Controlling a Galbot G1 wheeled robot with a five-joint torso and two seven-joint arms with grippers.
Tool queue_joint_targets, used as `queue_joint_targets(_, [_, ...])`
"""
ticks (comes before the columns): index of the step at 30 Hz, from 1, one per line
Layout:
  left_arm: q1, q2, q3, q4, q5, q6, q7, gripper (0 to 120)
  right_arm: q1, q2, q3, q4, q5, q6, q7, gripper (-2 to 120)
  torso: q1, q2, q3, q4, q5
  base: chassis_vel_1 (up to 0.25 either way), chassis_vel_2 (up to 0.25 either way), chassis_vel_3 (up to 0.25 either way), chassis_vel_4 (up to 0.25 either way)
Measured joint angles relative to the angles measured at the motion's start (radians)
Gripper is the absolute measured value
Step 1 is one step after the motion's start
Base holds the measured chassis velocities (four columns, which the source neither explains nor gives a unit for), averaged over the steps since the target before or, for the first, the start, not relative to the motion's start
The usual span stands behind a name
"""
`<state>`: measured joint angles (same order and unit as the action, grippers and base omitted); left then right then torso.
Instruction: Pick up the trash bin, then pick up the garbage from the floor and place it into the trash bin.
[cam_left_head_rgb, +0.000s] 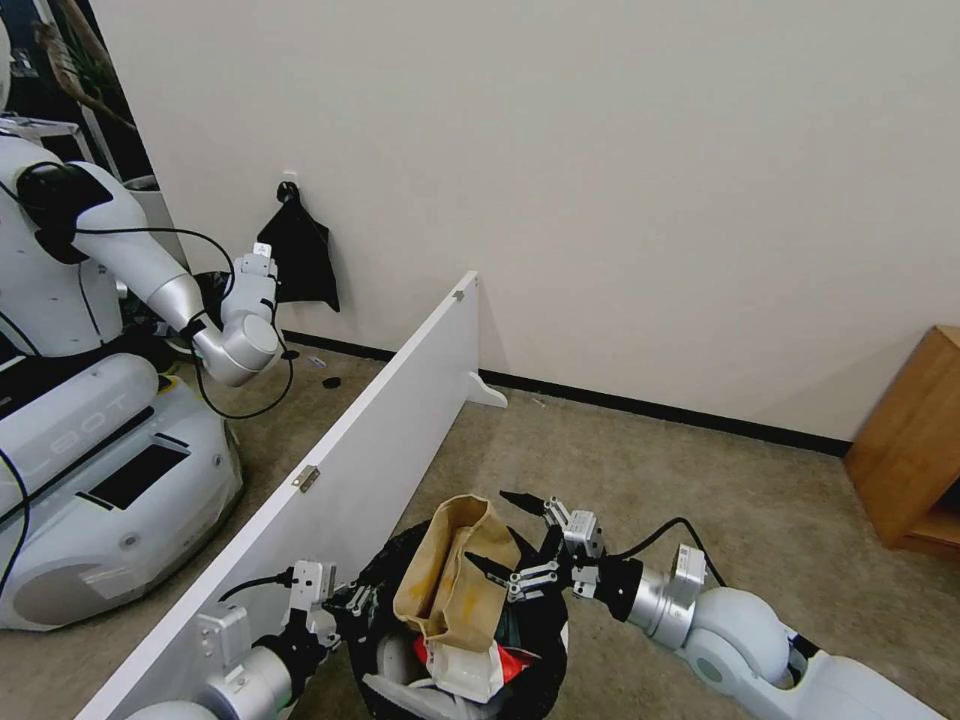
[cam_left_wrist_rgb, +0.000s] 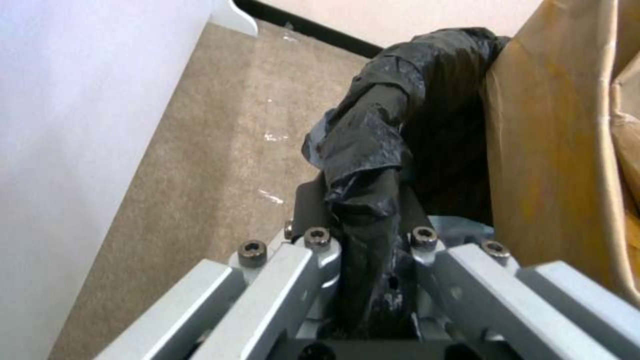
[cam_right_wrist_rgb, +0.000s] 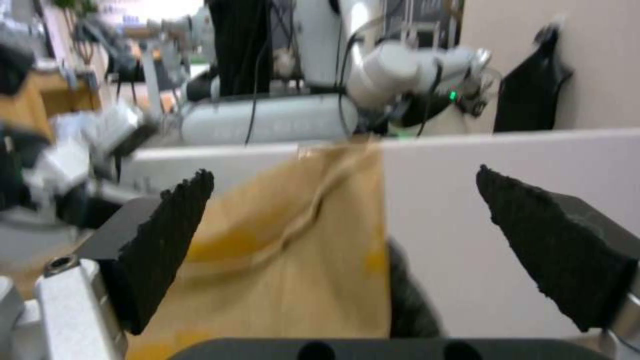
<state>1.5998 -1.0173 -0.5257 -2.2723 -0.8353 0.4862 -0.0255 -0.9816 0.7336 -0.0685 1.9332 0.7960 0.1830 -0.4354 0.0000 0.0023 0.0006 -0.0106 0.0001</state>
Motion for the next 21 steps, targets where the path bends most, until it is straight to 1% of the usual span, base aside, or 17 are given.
queue_joint_targets(2, [0.009,-0.013,-0.006,-0.002,0.001,-0.008,-0.008,4,-0.038,0.002,0.063,0.012,0.031,0.027,0.022,100,0.0,0.0,0.0,0.0001,-0.0001,0.0,0.0,0.0,0.0])
queue_joint_targets(3, [0.009,-0.013,-0.006,-0.002,0.001,-0.008,-0.008,4,-0.038,0.002,0.063,0.012,0.031,0.027,0.022,100,0.0,0.0,0.0,0.0001,-0.0001,0.0,0.0,0.0,0.0])
queue_joint_targets(5, [0.023,-0.025,-0.015,-0.01,0.004,-0.025,-0.019,4,-0.103,0.01,0.157,0.024,0.054,0.047,0.105,100,0.0,0.0,0.0,0.0001,0.0001,0.0,0.0,0.0,0.0])
queue_joint_targets(6, [0.023,-0.025,-0.015,-0.01,0.004,-0.025,-0.019,4,-0.103,0.01,0.157,0.024,0.054,0.047,0.105,100,0.0,0.0,0.0,0.0001,0.0001,0.0,0.0,0.0,0.0])
queue_joint_targets(7, [0.035,-0.031,-0.02,-0.014,0.008,-0.035,-0.024,4,-0.143,0.019,0.209,0.027,0.057,0.048,0.15,100,0.0,0.0,0.0,-0.0005,-0.0002,0.0,0.0,0.0,0.0])
queue_joint_targets(8, [0.057,-0.045,-0.027,-0.022,0.019,-0.047,-0.029,4,-0.201,0.051,0.301,0.023,0.059,0.041,0.2,100,0.0,0.0,0.0,-0.0001,0.0003,0.0,0.0,0.0,0.0])
queue_joint_targets(9, [0.057,-0.045,-0.027,-0.022,0.019,-0.047,-0.029,4,-0.201,0.051,0.301,0.023,0.059,0.041,0.2,100,0.0,0.0,0.0,-0.0001,0.0003,0.0,0.0,0.0,0.0])
queue_joint_targets(10, [0.07,-0.058,-0.029,-0.025,0.028,-0.052,-0.036,4,-0.25,0.078,0.375,0.018,0.056,0.029,0.223,100,0.0,0.0,0.0,0.0006,0.0004,0.0,0.0,0.0,0.0])
queue_joint_targets(11, [0.07,-0.058,-0.029,-0.025,0.028,-0.052,-0.036,4,-0.25,0.078,0.375,0.018,0.056,0.029,0.223,100,0.0,0.0,0.0,0.0006,0.0004,0.0,0.0,0.0,0.0])
queue_joint_targets(12, [0.08,-0.075,-0.031,-0.028,0.038,-0.057,-0.045,4,-0.33,0.107,0.483,0.02,0.02,-0.006,0.258,100,0.0,0.0,0.0,0.0,0.0002,0.0,0.0,0.0,0.0])
queue_joint_targets(13, [0.086,-0.084,-0.034,-0.029,0.043,-0.059,-0.048,4,-0.379,0.123,0.539,0.027,-0.019,-0.025,0.284,100,0.0,0.0,0.0,-0.0006,0.0001,0.0,0.0,0.0,0.0])
queue_joint_targets(14, [0.086,-0.084,-0.034,-0.029,0.043,-0.059,-0.048,4,-0.379,0.123,0.539,0.027,-0.019,-0.025,0.284,100,0.0,0.0,0.0,-0.0006,0.0001,0.0,0.0,0.0,0.0])
queue_joint_targets(16, [0.099,-0.107,-0.041,-0.031,0.058,-0.065,-0.049,4,-0.47,0.165,0.654,0.047,-0.119,-0.052,0.33,100,0.0,0.0,0.0,-0.0002,-0.0002,0.0,0.0,0.0,0.0])
queue_joint_targets(17, [0.099,-0.107,-0.041,-0.031,0.058,-0.065,-0.049,4,-0.47,0.165,0.654,0.047,-0.119,-0.052,0.33,100,0.0,0.0,0.0,-0.0002,-0.0002,0.0,0.0,0.0,0.0])
queue_joint_targets(19, [0.11,-0.122,-0.047,-0.031,0.069,-0.071,-0.049,4,-0.529,0.202,0.722,0.064,-0.185,-0.067,0.345,100,0.0,0.0,0.0,0.0,0.0002,0.0,0.0,0.0,0.0])
queue_joint_targets(20, [0.11,-0.122,-0.047,-0.031,0.069,-0.071,-0.049,4,-0.529,0.202,0.722,0.064,-0.185,-0.067,0.345,100,0.0,0.0,0.0,0.0,0.0002,0.0,0.0,0.0,0.0])
queue_joint_targets(21, [0.114,-0.128,-0.05,-0.031,0.075,-0.074,-0.049,4,-0.555,0.221,0.755,0.072,-0.216,-0.075,0.351,100,0.0,0.0,0.0,0.0,0.0003,0.0,0.0,0.0,0.0])
